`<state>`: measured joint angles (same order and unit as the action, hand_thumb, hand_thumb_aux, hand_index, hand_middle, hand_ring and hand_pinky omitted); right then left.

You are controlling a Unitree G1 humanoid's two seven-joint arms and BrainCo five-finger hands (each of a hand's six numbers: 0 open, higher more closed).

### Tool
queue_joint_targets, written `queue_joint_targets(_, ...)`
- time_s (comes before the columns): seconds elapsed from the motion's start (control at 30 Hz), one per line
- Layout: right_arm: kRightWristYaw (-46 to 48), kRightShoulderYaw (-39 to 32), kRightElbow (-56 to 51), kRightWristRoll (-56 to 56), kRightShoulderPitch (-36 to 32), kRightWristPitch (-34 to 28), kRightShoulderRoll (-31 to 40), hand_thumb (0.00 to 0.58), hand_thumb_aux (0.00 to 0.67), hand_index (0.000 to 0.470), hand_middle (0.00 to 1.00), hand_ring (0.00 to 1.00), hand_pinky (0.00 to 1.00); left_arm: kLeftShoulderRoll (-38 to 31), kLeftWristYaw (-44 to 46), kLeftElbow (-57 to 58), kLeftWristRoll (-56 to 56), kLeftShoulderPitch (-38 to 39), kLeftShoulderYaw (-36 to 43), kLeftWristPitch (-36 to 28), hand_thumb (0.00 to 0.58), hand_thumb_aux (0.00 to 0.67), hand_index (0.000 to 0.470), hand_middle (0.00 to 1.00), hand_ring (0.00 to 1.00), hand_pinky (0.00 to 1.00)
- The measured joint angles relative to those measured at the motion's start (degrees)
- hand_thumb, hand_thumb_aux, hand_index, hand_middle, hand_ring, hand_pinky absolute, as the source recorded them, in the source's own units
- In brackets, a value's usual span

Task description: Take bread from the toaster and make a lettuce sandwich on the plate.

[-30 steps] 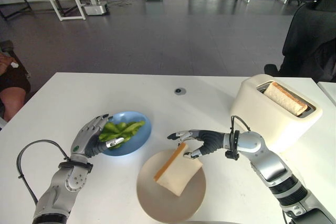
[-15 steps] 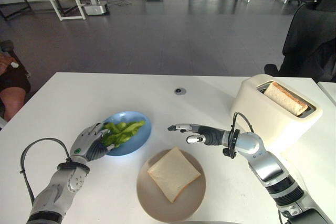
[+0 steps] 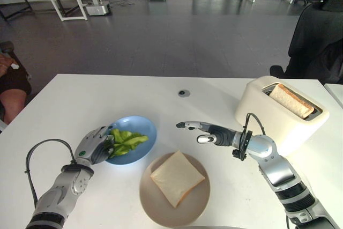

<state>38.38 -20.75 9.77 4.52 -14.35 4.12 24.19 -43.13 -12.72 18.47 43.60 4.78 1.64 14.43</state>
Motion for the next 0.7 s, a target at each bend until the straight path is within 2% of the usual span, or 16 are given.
queue_joint_targets(0.13,-0.4,0.5,0.0,0.0,0.2,0.6,-0.2,0.0,0.0,0.0,0.0,0.0,0.0,-0.7,0.0,-3.7,-4.6,1.7,-3.3,2.2,0.58,0.67,0.47,0.0,0.0,0.0)
queue_joint_targets(0.33,-1.1,1.3,-0.5,0.0,0.6,1.4,-0.5,0.0,0.0,0.0,0.0,0.0,0.0,-1.0,3.5,-15.3,-13.6,4.7,-11.0,5.2,0.58,0.67,0.47,0.0,0.0,0.0)
queue_joint_targets(0.57,-1.7,1.6,-1.0,0.0,1.0,2.2,-1.2,0.0,0.0,0.0,0.0,0.0,0.0,-0.4,7.9,-16.3,-16.0,5.8,-10.9,6.7,0.58,0.67,0.47,0.0,0.0,0.0)
queue_joint_targets(0.7,-2.3,2.4,-1.5,0.0,1.3,2.6,-1.3,0.0,0.0,0.0,0.0,0.0,0.0,1.5,12.5,-21.5,-23.2,6.5,-11.2,7.5,0.58,0.67,0.47,0.0,0.0,0.0)
